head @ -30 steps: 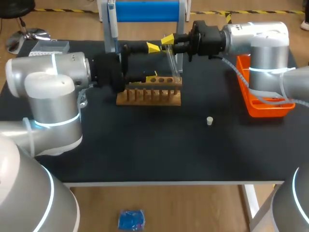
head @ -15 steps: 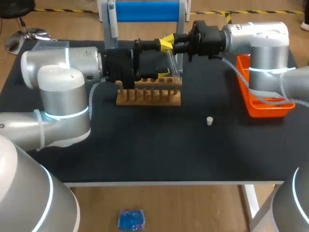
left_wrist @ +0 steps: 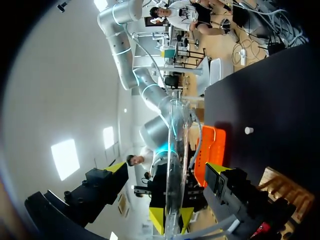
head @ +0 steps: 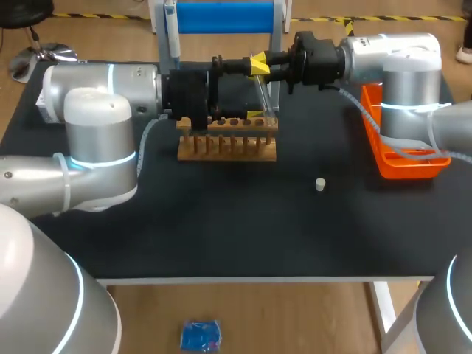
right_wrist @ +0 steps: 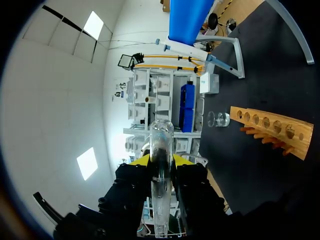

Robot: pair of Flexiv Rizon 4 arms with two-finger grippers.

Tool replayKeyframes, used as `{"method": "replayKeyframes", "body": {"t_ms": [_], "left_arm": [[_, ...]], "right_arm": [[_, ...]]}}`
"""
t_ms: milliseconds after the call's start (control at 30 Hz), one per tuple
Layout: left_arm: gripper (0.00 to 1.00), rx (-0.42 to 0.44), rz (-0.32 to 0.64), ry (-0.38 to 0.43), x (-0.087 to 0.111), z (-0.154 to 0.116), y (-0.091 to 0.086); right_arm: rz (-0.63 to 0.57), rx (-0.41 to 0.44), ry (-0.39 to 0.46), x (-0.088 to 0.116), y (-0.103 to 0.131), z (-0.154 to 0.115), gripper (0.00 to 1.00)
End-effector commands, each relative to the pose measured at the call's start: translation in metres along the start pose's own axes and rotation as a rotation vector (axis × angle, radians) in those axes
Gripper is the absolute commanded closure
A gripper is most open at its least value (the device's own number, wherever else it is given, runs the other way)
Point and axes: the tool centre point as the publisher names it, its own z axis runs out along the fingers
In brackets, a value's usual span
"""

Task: Invert the test tube, pick up the pipette, mount the tip to pipette, aspirate from beaker and dispense into the tube, eject the tip, return the pipette, and cap with the stopper.

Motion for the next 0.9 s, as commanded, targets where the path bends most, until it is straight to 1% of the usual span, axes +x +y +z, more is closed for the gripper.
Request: {"method": "replayKeyframes", "body": {"t_ms": [33, 100, 133, 200, 267, 367, 667, 733, 767, 833, 900], "left_arm": [[0.38, 0.008, -0.002, 0.006, 0.001, 0.002, 0.001], [0.57, 0.013, -0.004, 0.013, 0.001, 0.004, 0.000], [0.62, 0.012, -0.006, 0.019, 0.002, 0.004, -0.001], [0.63, 0.015, -0.004, 0.021, 0.002, 0.006, -0.001], [0.59, 0.016, -0.003, 0.026, 0.002, 0.007, -0.002], [0.57, 0.021, 0.001, 0.030, 0.001, 0.009, -0.003], [0.64, 0.052, 0.011, 0.038, -0.002, 0.013, -0.005], [0.64, 0.054, 0.009, 0.041, -0.002, 0.013, -0.006], [0.66, 0.053, 0.007, 0.042, -0.001, 0.013, -0.006], [0.74, 0.045, 0.000, 0.048, 0.000, 0.011, -0.007], [0.79, 0.040, -0.002, 0.047, 0.002, 0.010, -0.008]], "right_arm": [[0.000, 0.000, -0.004, 0.001, 0.000, 0.000, 1.00], [0.000, 0.000, -0.004, 0.001, 0.000, 0.000, 1.00], [0.000, 0.000, -0.004, 0.001, 0.000, 0.000, 1.00], [0.000, 0.000, -0.004, 0.001, 0.000, 0.000, 1.00], [0.000, 0.000, -0.004, 0.001, 0.000, 0.000, 1.00], [0.000, 0.000, -0.004, 0.001, 0.000, 0.000, 1.00], [0.000, 0.000, -0.004, 0.001, 0.000, 0.000, 1.00], [0.000, 0.000, -0.004, 0.001, 0.000, 0.000, 1.00], [0.000, 0.000, -0.004, 0.001, 0.000, 0.000, 1.00], [0.000, 0.000, -0.004, 0.001, 0.000, 0.000, 1.00], [0.000, 0.000, -0.004, 0.001, 0.000, 0.000, 1.00]]}}
